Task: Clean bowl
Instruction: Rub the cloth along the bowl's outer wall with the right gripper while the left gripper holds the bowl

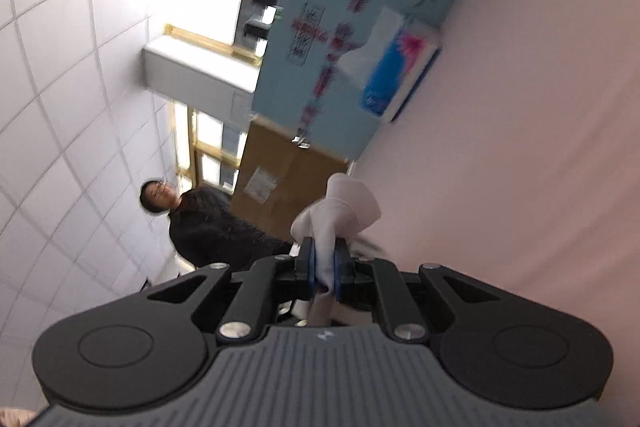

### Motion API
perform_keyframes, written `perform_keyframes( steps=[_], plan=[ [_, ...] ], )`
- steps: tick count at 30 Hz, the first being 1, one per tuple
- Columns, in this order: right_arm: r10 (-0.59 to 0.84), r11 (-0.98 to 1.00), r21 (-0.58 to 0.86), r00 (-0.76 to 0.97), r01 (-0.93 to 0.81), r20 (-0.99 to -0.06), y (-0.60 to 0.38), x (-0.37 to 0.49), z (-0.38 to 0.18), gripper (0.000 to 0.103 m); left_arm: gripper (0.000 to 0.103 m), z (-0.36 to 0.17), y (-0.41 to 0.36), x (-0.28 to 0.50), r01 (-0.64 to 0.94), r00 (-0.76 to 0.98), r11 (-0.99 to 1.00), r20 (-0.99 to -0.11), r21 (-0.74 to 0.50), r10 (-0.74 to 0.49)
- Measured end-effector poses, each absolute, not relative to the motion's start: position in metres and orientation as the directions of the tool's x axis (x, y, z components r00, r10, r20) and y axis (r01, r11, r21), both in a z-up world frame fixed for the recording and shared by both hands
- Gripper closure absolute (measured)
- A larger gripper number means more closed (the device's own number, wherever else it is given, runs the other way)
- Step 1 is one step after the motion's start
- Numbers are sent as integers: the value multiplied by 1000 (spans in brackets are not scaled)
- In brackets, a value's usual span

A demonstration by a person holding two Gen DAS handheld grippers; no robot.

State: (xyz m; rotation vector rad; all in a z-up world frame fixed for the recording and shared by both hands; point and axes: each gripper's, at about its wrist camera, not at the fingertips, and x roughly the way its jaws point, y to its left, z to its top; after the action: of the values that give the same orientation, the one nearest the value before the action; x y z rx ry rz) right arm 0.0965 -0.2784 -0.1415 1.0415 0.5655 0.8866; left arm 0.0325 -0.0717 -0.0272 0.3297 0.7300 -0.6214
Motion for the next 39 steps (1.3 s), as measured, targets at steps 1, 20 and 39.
perform_keyframes(
  steps=[1, 20, 39],
  plan=[
    [837, 237, 908, 547, -346, -10, -280, 96, -141, 92, 78, -27, -72, 32, 632, 579, 772, -705, 69, -410],
    [819, 447, 794, 546, -411, -178, -263, 94, -131, 92, 76, -28, -73, 35, 633, 583, 770, -705, 82, -404],
    [853, 423, 779, 492, -463, -171, -252, 118, -125, 92, 77, -26, -69, 37, 617, 599, 781, -701, 96, -386]
  ],
)
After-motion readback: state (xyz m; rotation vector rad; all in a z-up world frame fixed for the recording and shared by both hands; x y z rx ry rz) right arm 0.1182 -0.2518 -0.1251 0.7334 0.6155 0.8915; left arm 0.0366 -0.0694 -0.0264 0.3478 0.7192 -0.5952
